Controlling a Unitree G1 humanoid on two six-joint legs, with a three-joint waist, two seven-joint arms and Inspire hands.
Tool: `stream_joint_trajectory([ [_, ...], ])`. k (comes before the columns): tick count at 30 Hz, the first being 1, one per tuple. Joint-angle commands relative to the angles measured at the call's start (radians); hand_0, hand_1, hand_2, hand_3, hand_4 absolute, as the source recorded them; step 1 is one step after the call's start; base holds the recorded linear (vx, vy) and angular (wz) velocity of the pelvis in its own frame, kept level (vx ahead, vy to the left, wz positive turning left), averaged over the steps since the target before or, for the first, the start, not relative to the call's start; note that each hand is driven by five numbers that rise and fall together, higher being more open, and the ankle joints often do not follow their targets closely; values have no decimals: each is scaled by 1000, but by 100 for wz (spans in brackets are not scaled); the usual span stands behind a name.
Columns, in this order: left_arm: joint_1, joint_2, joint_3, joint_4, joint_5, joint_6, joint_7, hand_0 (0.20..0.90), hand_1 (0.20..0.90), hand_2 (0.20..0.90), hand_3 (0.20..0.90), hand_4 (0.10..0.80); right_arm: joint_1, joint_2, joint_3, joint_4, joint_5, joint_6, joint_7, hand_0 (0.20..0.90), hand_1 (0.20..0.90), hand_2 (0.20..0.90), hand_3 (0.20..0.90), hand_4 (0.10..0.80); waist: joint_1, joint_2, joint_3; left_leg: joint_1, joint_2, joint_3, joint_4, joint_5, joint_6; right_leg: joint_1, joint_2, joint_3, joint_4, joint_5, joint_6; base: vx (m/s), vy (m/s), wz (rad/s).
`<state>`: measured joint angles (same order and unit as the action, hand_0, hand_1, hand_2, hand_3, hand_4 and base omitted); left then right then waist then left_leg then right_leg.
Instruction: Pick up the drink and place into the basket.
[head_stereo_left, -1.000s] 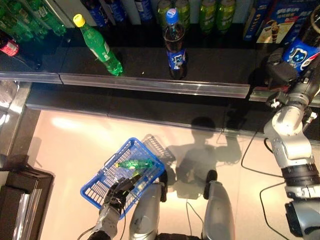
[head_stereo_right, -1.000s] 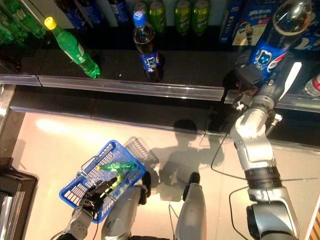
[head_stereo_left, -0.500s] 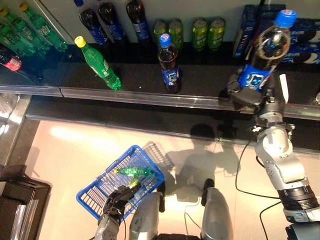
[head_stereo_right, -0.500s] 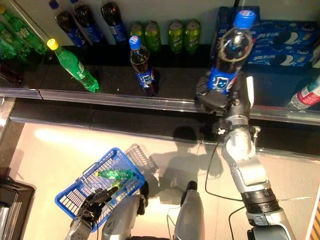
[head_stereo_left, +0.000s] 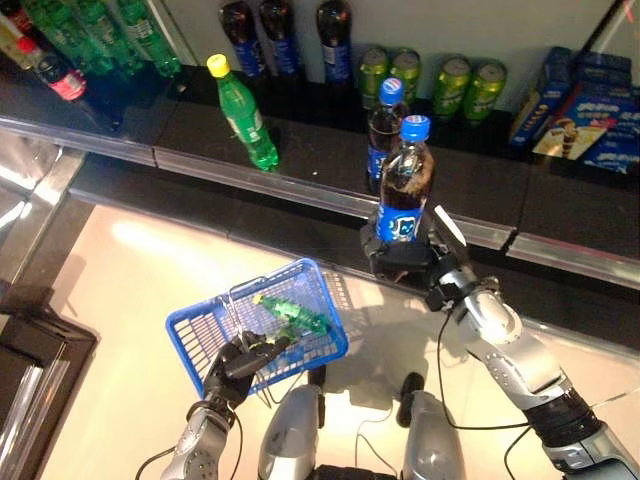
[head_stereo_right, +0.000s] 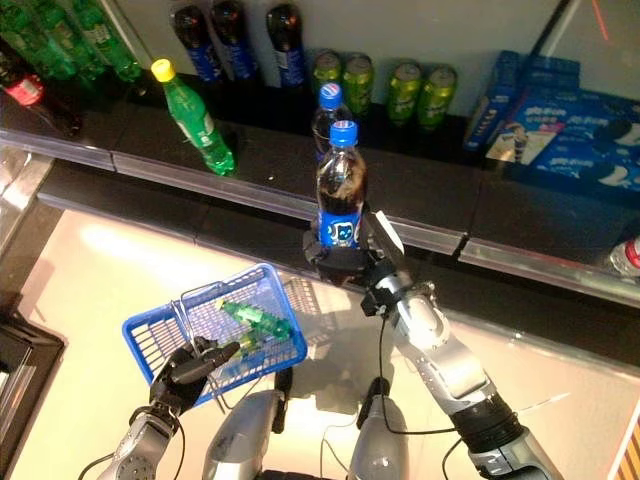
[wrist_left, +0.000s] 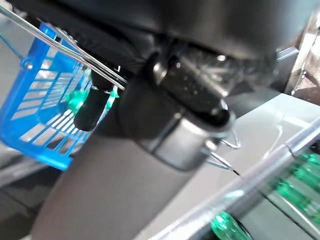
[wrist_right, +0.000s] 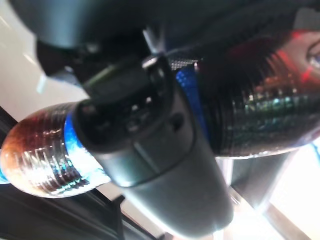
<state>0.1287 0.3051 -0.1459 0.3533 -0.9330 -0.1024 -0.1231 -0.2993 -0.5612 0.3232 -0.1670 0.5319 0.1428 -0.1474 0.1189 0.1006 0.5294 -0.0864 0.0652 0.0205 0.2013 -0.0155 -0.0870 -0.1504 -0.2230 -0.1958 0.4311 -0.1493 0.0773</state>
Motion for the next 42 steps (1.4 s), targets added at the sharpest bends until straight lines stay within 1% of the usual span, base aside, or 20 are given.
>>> stream_joint_trajectory([
  [1,23,97,7,-355,-67,-110,-207,300,300,300,200,100,-101,55,-8,-185,40,-143,-1,300,300,300,200,100,19,-27,-185,6,32,-18,47,63,6,109,4,-16,-48,9,-52,9,-26,22],
  [4,14,118,-6,-448,-111,-64,-239,300,300,300,200,100,-102,69,39,-172,32,-145,-41,300,300,300,200,100,41,-30,-187,8,26,-36,44,59,8,125,-2,-36,-67,17,-44,8,-25,15],
  [5,13,120,-7,-454,-123,-61,-252,300,300,300,200,100,-101,70,45,-170,32,-146,-44,300,300,300,200,100,44,-30,-187,8,25,-38,43,59,8,128,-3,-38,-69,18,-43,11,-13,14],
  [8,10,136,-6,-540,-163,-24,-273,300,300,300,200,100,-99,82,73,-157,23,-149,-74,300,300,300,200,100,62,-29,-193,6,19,-53,44,60,8,139,-5,-52,-83,24,-37,8,-13,14],
  [12,-7,150,-6,-589,-180,-12,-308,300,300,300,200,100,-106,89,98,-134,-4,-136,-109,300,300,300,200,100,74,-29,-194,0,13,-63,50,59,9,143,-9,-63,-87,26,-33,-4,-10,10],
  [15,-26,174,3,-667,-197,15,-366,300,300,300,200,100,-96,107,128,-79,3,-126,-141,300,300,300,200,100,96,-30,-202,0,7,-81,54,56,8,161,-15,-85,-97,30,-28,25,-32,15],
  [17,-39,186,3,-700,-191,15,-374,300,300,300,200,100,-97,120,145,-57,5,-133,-153,300,300,300,200,100,104,-31,-201,-1,2,-90,55,53,9,166,-16,-92,-100,31,-26,23,-33,18],
  [19,-61,196,3,-727,-208,31,-394,300,300,300,200,100,-100,137,159,-38,6,-135,-161,300,300,300,200,100,111,-31,-202,-1,-2,-100,56,51,9,170,-18,-98,-100,31,-25,13,-18,12],
  [24,-108,189,-23,-780,-221,65,-455,300,300,300,200,100,-111,193,202,16,-35,-131,-186,300,300,300,200,100,126,-32,-206,-2,-11,-118,59,52,9,179,-19,-107,-104,32,-23,20,-17,12],
  [28,-123,184,-29,-815,-239,90,-496,300,300,300,200,100,-109,216,226,50,-45,-114,-201,300,300,300,200,100,132,-33,-213,-3,-14,-124,57,52,8,183,-18,-110,-110,33,-21,16,-2,5],
  [32,-133,187,-35,-852,-254,95,-559,300,300,300,200,100,-93,237,250,98,-64,-100,-207,300,300,300,200,100,138,-32,-216,-5,-16,-129,54,53,7,189,-19,-114,-119,36,-21,12,7,10],
  [38,-169,193,-41,-899,-318,119,-611,300,300,300,200,100,-69,290,286,234,-91,-124,-229,300,300,300,200,100,154,-28,-222,-18,-29,-142,55,47,8,190,-28,-129,-126,40,-15,-4,-1,2],
  [42,-188,198,-47,-898,-303,123,-615,300,300,300,200,100,-71,334,297,330,-94,-136,-236,300,300,300,200,100,167,-25,-225,-24,-36,-155,62,46,6,196,-31,-140,-127,42,-13,10,-11,7],
])
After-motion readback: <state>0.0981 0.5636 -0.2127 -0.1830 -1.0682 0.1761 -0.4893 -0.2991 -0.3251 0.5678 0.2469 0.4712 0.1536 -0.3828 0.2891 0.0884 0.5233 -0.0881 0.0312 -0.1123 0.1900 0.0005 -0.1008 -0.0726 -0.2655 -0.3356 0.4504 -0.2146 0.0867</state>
